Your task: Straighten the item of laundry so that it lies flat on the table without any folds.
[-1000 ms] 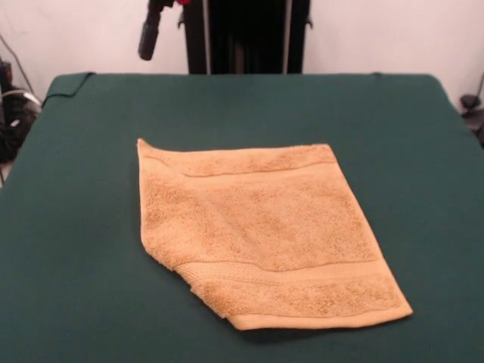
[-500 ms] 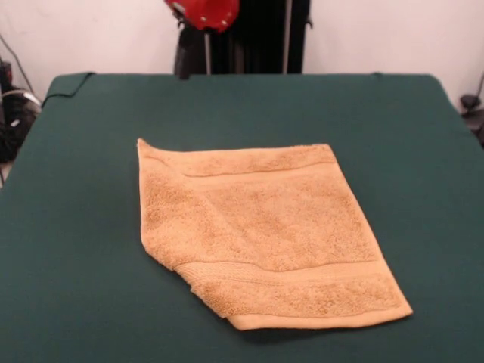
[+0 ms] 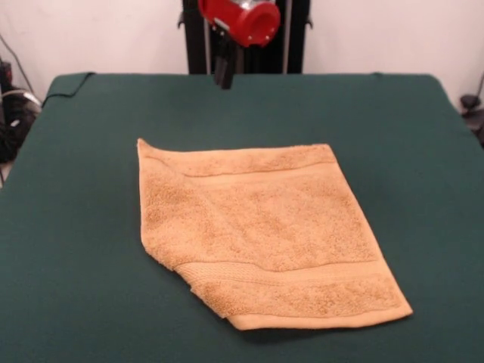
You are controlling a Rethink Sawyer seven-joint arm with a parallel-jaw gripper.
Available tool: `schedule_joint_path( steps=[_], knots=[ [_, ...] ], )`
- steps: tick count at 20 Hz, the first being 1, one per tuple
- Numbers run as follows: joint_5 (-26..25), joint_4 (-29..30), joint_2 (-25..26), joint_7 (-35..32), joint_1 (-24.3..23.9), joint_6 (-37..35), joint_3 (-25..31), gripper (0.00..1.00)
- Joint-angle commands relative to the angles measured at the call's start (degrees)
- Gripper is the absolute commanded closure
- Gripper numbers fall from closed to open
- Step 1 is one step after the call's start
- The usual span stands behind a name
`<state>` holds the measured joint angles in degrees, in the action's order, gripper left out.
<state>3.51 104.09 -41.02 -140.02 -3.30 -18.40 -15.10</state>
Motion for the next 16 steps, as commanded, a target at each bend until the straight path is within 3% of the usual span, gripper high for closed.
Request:
schedule_joint_path(
  steps=[1, 8, 16],
  knots=[
    [-2.22, -0.12, 6.14, 0.78, 0.31, -5.54, 7.79, 1.00],
    [-3.55, -7.90, 13.76, -0.21, 0.59, -4.74, 5.25, 1.00],
    [-6.74, -13.97, 22.02, 3.09, -6.51, 4.73, 9.29, 1.00]
  ],
)
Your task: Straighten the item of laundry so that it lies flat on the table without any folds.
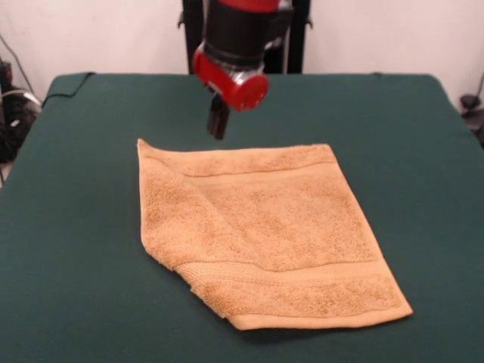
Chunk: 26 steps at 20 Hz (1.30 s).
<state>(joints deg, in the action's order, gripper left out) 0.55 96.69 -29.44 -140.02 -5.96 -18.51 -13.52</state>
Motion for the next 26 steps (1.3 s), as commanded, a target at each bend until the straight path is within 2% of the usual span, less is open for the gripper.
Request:
schedule_joint_path(
  steps=[1, 4, 12, 20, 26],
  knots=[
    [-4.52, -7.79, 11.53, 3.48, -4.69, 5.69, 8.26, 1.00],
    [-5.52, -9.52, 12.98, 2.72, -5.97, 6.99, 9.32, 1.00],
    [-6.82, -13.03, 16.55, -0.51, -5.76, 9.50, 9.96, 1.00],
    [-6.47, -14.55, 16.46, -2.39, -4.00, 8.68, 8.30, 1.00],
    [-5.69, -11.72, 14.09, -4.36, -3.36, 7.12, 8.33, 1.00]
  ],
)
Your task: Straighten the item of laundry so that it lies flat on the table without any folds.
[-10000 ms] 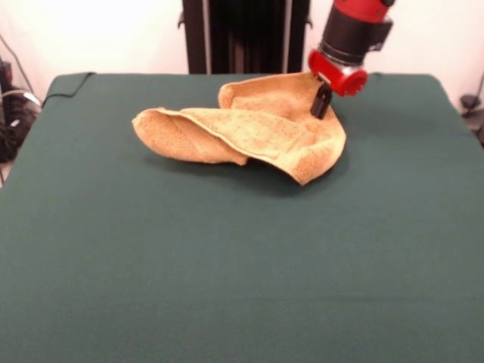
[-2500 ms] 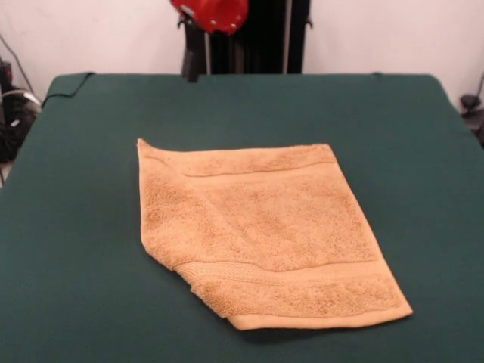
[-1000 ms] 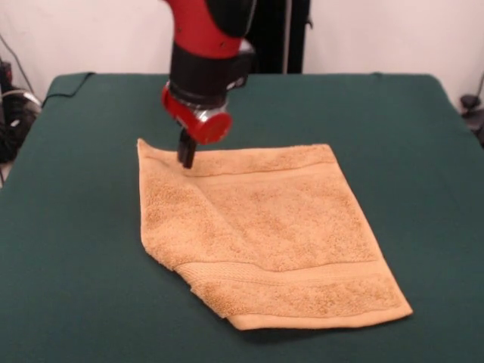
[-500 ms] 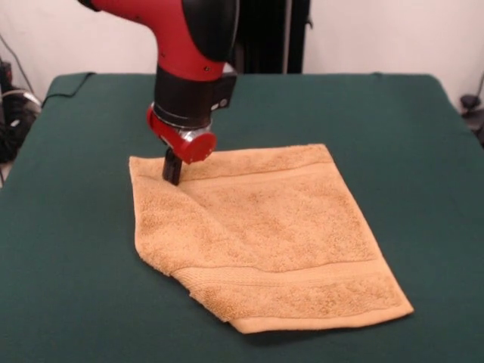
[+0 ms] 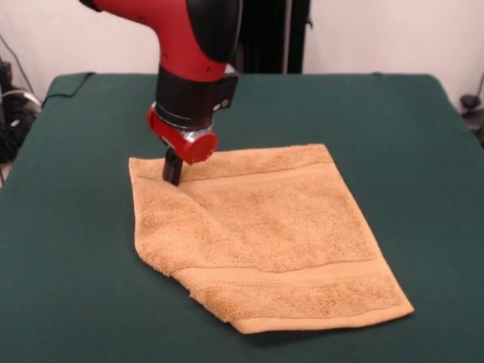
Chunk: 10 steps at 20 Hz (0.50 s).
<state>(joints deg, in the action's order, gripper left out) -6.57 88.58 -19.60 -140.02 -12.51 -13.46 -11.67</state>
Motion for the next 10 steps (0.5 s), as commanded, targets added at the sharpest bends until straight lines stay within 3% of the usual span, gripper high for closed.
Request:
schedule_joint_path(
  steps=[1, 8, 10],
  knots=[
    [1.57, -3.19, 4.01, -4.66, 3.43, 1.98, 6.36, 1.00],
    [1.01, 0.08, 1.59, -2.77, 4.56, -5.30, 5.90, 1.00],
    [2.05, 2.16, 1.07, -6.45, 7.90, -4.80, 2.96, 1.00]
  ],
)
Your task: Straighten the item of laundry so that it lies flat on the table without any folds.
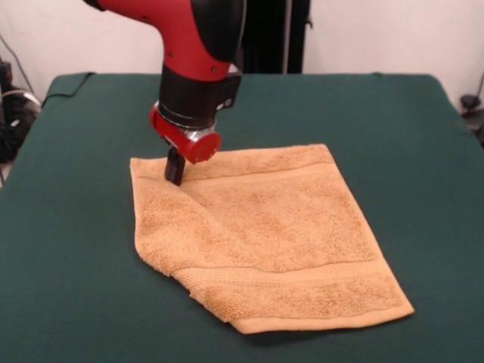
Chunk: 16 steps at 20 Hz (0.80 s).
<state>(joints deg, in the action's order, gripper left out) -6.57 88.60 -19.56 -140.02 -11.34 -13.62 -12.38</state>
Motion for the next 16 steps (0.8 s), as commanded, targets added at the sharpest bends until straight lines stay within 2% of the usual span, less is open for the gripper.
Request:
schedule_joint_path(
  steps=[1, 5, 12, 16],
  knots=[
    [2.65, 2.99, 0.55, -8.04, 8.29, -4.73, 2.36, 1.00],
    [5.64, 6.29, -1.54, -11.83, 11.56, -6.19, 0.52, 1.00],
    [10.00, 10.40, -4.57, -10.55, 10.53, -6.86, 5.30, 1.00],
    [11.87, 9.79, -6.51, -10.28, 12.51, -10.78, 3.79, 1.00]
  ],
)
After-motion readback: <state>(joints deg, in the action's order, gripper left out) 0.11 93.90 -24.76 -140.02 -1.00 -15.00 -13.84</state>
